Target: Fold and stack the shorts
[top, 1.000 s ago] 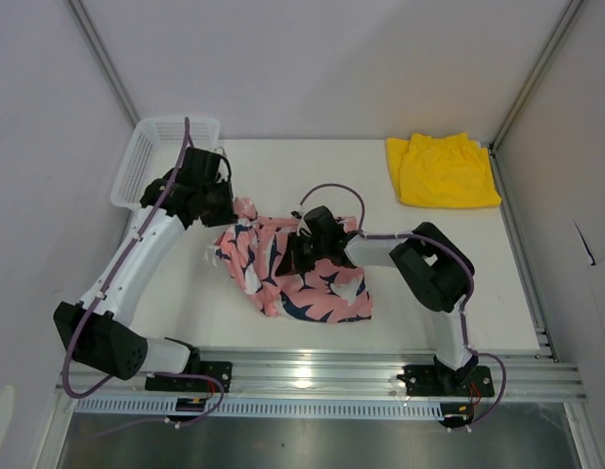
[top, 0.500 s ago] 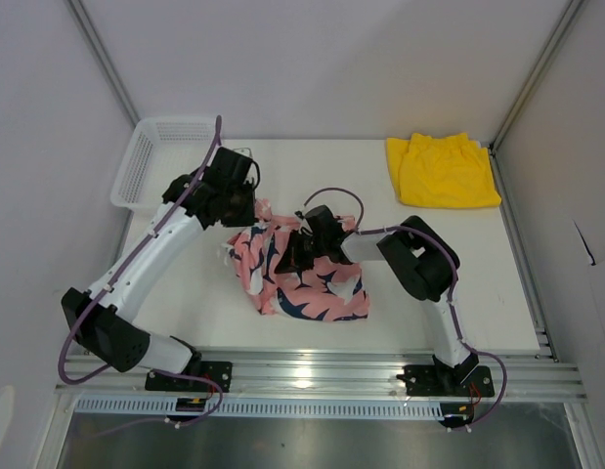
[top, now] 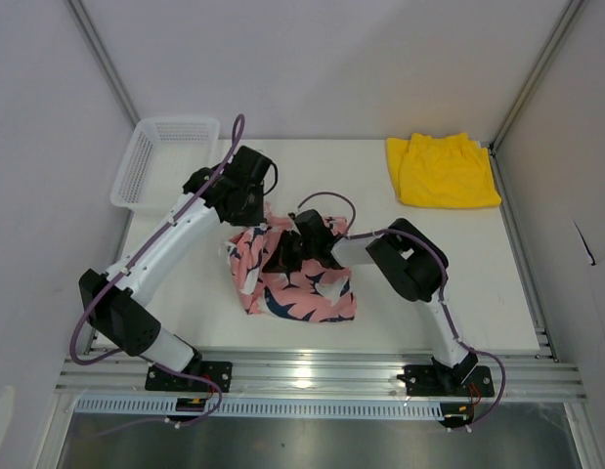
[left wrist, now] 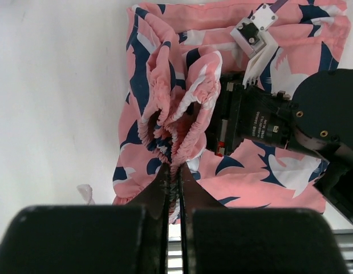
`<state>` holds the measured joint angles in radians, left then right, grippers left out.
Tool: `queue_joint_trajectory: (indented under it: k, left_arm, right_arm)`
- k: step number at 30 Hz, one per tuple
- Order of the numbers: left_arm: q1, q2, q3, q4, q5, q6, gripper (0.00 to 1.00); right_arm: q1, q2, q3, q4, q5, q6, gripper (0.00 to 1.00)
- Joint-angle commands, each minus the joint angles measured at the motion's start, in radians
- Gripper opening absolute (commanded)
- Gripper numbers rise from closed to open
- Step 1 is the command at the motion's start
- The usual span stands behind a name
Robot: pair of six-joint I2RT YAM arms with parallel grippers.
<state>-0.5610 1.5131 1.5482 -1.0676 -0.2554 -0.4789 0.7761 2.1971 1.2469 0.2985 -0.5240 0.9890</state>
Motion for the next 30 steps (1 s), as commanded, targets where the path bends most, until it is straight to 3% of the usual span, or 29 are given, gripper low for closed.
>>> queue_joint_trajectory:
  k: [1,11,13,18,25,30]
  left_arm:
    - [-0.005,-0.014,0.052,-0.031,-0.067,0.006,0.00]
    - [0.001,-0.033,0.076,-0.040,-0.047,0.031,0.00]
    - [0.001,-0.030,0.079,-0.043,-0.045,0.025,0.00]
    - [0.001,-0.024,0.085,-0.040,-0.039,0.010,0.00]
    - [0.000,-0.027,0.081,-0.028,-0.030,0.003,0.00]
    - [-0.005,-0.022,0.079,-0.023,-0.028,-0.003,0.00]
  right_arm:
    - [0.049,0.070,0.071,0.027,0.065,0.060,0.00]
    - [0.089,0.110,0.235,-0.019,0.064,0.086,0.00]
    - [0.075,0.083,0.227,-0.018,0.071,0.083,0.06]
    - [0.010,-0.067,0.168,-0.064,0.085,0.040,0.28]
    - [-0.087,-0.312,0.014,-0.139,0.108,-0.027,0.36]
    - [-0.133,-0.453,-0.041,-0.373,0.206,-0.188,0.41]
